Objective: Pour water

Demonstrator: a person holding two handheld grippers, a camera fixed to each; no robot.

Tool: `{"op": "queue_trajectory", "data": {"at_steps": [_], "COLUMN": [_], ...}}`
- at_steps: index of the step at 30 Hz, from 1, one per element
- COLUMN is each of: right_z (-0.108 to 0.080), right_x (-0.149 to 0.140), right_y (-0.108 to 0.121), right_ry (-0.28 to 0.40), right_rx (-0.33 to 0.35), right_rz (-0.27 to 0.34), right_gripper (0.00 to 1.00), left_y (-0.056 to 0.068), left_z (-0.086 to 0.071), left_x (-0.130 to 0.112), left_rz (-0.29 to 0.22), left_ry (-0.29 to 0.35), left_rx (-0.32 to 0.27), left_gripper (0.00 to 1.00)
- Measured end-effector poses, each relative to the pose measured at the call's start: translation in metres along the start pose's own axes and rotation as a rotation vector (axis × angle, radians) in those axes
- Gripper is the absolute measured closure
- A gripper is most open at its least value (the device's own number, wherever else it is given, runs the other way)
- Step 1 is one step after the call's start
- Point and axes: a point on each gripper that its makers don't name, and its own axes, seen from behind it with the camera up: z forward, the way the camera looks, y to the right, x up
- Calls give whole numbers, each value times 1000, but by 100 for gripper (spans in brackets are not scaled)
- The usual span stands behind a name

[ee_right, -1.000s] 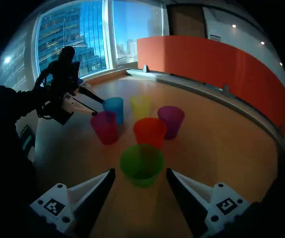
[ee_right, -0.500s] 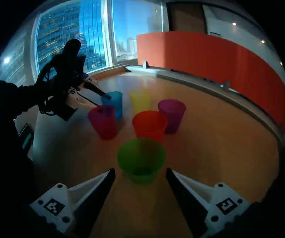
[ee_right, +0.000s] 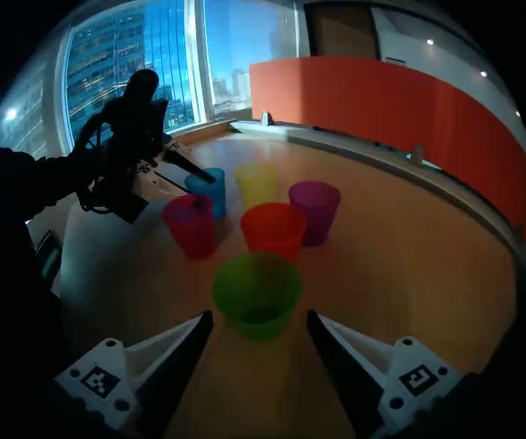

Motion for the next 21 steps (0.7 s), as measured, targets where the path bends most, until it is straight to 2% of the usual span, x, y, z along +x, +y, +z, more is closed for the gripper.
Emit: {"op": "queue_trajectory", "data": {"at_steps": [7, 9, 11, 21], "right_z": [1, 2, 2, 5], "right_x": [0, 0, 1, 5], "right_y": [1, 2, 2, 1], "right_ry": [1, 1, 2, 11], "right_rx": [3, 2, 3, 7], "right_rz": [6, 7, 9, 11], "right_gripper": [1, 1, 1, 1], "left_y": [-2, -3, -4, -4], "left_z": [5, 5, 6, 4], "left_x": [2, 4, 4, 4], "left_rz": [7, 3, -3, -3], "left_ry": [0, 1, 1, -3], "left_rx": [8, 11, 13, 17], "left_gripper": [1, 3, 11, 12]}}
